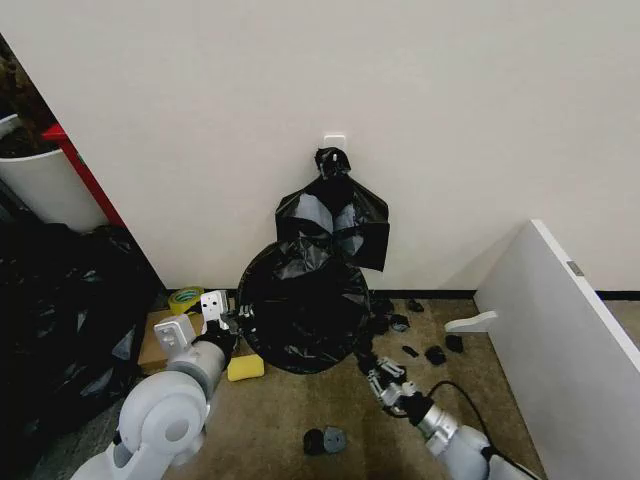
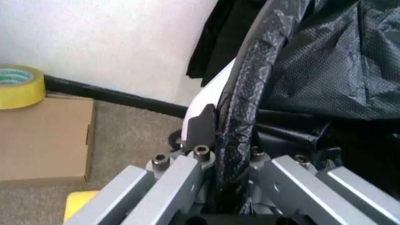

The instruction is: Place the garbage bag over the trash bin.

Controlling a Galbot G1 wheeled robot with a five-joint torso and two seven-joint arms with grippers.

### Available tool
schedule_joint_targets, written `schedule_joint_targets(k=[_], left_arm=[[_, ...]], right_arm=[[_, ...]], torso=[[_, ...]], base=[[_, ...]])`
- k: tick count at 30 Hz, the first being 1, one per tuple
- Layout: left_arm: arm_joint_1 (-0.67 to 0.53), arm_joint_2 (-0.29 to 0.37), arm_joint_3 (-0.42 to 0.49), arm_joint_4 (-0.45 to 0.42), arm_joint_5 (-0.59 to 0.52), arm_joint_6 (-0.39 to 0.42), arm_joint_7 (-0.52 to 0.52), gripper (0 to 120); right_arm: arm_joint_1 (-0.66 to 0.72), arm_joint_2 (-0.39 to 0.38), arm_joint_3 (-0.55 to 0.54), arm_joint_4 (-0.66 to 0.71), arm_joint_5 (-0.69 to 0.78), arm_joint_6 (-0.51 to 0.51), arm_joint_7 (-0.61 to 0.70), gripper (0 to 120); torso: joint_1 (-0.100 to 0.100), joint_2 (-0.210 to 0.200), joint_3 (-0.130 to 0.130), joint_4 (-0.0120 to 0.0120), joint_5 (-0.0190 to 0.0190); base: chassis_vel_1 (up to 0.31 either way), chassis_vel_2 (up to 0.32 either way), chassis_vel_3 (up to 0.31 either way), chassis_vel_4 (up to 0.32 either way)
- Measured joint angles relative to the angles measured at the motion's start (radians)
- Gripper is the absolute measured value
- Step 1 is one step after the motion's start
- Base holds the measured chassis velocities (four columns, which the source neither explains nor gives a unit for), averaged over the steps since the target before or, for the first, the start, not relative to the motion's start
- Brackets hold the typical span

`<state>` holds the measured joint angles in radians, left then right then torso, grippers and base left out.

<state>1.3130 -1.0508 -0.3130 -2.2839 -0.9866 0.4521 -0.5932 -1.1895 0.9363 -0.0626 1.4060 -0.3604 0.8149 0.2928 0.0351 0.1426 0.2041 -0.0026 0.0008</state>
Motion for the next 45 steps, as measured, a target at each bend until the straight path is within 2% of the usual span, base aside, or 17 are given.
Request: schedule_joint_targets(k=[5, 6, 9, 12, 13, 17, 19, 21, 24, 27, 29, 33, 34, 37, 38, 41, 45], left_arm=[[-0.01, -0.01, 0.026, 0.044, 0.043, -0.017, 0.016, 0], [-0.01, -0.01, 0.026, 0.044, 0.043, -0.017, 0.016, 0], [-0.004, -0.013, 0.031, 0.061, 0.062, -0.027, 0.021, 0], [0.004, -0.018, 0.044, 0.078, 0.086, -0.039, 0.028, 0], [0.004, -0.018, 0.044, 0.078, 0.086, -0.039, 0.028, 0], [0.019, -0.03, 0.061, 0.092, 0.121, -0.042, 0.033, 0], [0.026, -0.04, 0.07, 0.108, 0.151, -0.048, 0.036, 0], [0.028, -0.045, 0.072, 0.114, 0.159, -0.052, 0.038, 0], [0.03, -0.07, 0.077, 0.126, 0.173, -0.092, 0.057, 0], [0.035, -0.088, 0.081, 0.129, 0.183, -0.13, 0.079, 0], [0.036, -0.091, 0.082, 0.129, 0.187, -0.135, 0.084, 0], [0.036, -0.099, 0.093, 0.136, 0.211, -0.144, 0.095, 0], [0.04, -0.099, 0.101, 0.138, 0.233, -0.146, 0.1, 0], [0.041, -0.09, 0.137, 0.145, 0.259, -0.154, 0.106, 0], [0.041, -0.09, 0.137, 0.145, 0.259, -0.154, 0.106, 0], [0.04, -0.083, 0.21, 0.163, 0.289, -0.167, 0.115, 0], [0.027, -0.085, 0.259, 0.185, 0.302, -0.174, 0.118, 0]], right_arm=[[-0.061, -0.125, -0.003, 0.099, 0.136, 0.006, -0.01, 50], [-0.061, -0.125, -0.003, 0.099, 0.136, 0.006, -0.01, 50], [-0.075, -0.171, 0.019, 0.146, 0.252, 0.006, -0.04, 62], [-0.117, -0.187, 0.095, 0.237, 0.477, 0.0, -0.147, 75], [-0.117, -0.187, 0.095, 0.237, 0.477, 0.0, -0.147, 75], [-0.169, -0.184, 0.122, 0.443, 0.66, -0.142, -0.103, 90], [-0.193, -0.182, 0.097, 0.562, 0.7, -0.24, -0.036, 83], [-0.201, -0.181, 0.082, 0.602, 0.708, -0.285, -0.012, 80], [-0.228, -0.173, -0.007, 0.739, 0.724, -0.49, 0.094, 67], [-0.217, -0.154, -0.114, 0.819, 0.739, -0.631, 0.175, 54], [-0.209, -0.145, -0.139, 0.832, 0.745, -0.661, 0.191, 53], [-0.175, -0.092, -0.183, 0.826, 0.738, -0.755, 0.233, 36], [-0.15, -0.055, -0.184, 0.792, 0.717, -0.789, 0.246, 25], [-0.134, -0.018, -0.182, 0.773, 0.688, -0.82, 0.256, 12], [-0.134, -0.018, -0.182, 0.773, 0.688, -0.82, 0.256, 12], [-0.119, 0.022, -0.181, 0.732, 0.629, -0.823, 0.255, 0], [-0.115, 0.052, -0.184, 0.693, 0.565, -0.827, 0.254, 0]], torso=[[0.0, 0.0, 0.0, -0.0005, -0.0002], [0.0, 0.0, 0.0, -0.0005, -0.0002], [0.0, 0.0, 0.0, 0.0, -0.0001], [0.0, 0.0, 0.0, 0.0001, -0.0001], [0.0, 0.0, 0.0, 0.0001, -0.0001], [0.0, 0.0, 0.0, -0.0001, 0.0], [0.0, 0.0, 0.0, 0.0002, -0.0005], [0.0, 0.0, 0.0, 0.0002, -0.0004], [0.0, 0.0, 0.0, -0.0002, -0.0005], [0.0, 0.0, 0.0, -0.0003, -0.0004], [0.0, 0.0, 0.0, -0.0001, -0.0005], [0.0, 0.0, 0.0, 0.0001, -0.0004], [0.0, 0.0, 0.0, -0.0002, -0.0004], [0.0, 0.0, 0.0, 0.0002, -0.0003], [0.0, 0.0, 0.0, 0.0002, -0.0003], [0.0, 0.0, 0.0, 0.0001, -0.0004], [0.0, 0.0, 0.0, -0.0003, -0.0004]], base=[[0.0, 0.0, 0.0, 0.0], [0.0, 0.0, 0.0, 0.0], [0.0, 0.0, 0.0, 0.0], [0.0, 0.0, 0.0, 0.0], [0.0, 0.0, 0.0, 0.0], [0.0, 0.0, 0.0, 0.0], [0.0, 0.0, 0.0, 0.0], [0.0, 0.0, 0.0, 0.0], [0.0, 0.0, 0.0, 0.0], [0.0, 0.0, 0.0, 0.0], [0.0, 0.0, 0.0, 0.0], [0.0, 0.0, 0.0, 0.0], [0.0, 0.0, 0.0, 0.0], [0.0, 0.0, 0.0, 0.0], [0.0, 0.0, 0.0, 0.0], [0.0, 0.0, 0.0, 0.0], [0.0, 0.0, 0.0, 0.0]])
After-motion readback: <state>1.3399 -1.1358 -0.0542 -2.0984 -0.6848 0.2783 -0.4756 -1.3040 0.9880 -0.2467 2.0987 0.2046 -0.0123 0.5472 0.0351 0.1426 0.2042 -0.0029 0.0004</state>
